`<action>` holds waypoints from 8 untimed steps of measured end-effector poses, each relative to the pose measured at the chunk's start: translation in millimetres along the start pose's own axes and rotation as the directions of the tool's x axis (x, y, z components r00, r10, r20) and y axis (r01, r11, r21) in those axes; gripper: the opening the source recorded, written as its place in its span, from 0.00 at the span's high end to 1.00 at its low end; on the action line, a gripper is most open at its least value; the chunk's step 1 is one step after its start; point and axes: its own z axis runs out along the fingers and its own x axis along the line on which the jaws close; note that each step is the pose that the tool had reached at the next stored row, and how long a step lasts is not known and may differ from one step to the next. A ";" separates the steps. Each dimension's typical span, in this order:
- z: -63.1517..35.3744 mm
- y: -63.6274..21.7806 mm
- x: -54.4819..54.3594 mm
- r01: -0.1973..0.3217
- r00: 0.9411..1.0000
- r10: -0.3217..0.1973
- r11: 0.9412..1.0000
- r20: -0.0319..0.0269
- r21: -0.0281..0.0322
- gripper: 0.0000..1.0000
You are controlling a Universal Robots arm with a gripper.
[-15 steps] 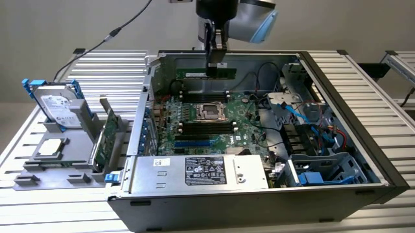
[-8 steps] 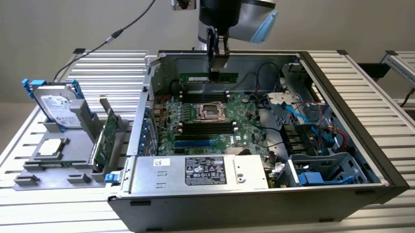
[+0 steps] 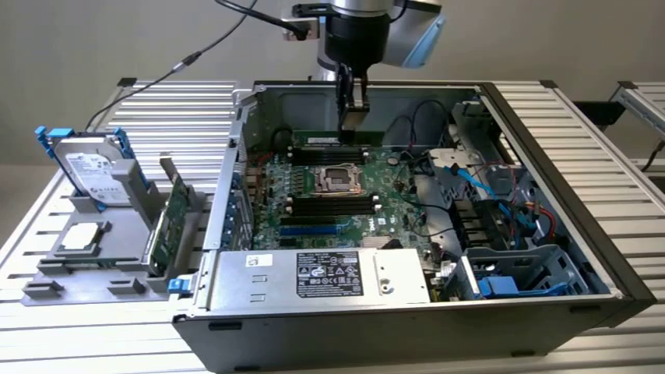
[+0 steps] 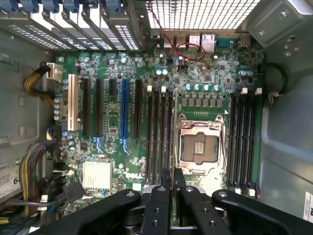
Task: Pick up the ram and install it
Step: 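Pick up the ram and move it above insertion slot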
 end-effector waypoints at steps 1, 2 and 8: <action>1.7 0.0 -0.1 0.000 1.000 0.000 1.000 0.000 0.001 0.86; 3.7 0.0 -0.2 0.000 1.000 0.000 1.000 0.000 0.002 0.86; 14.5 -0.4 -0.9 0.000 1.000 0.000 1.000 0.000 0.007 0.86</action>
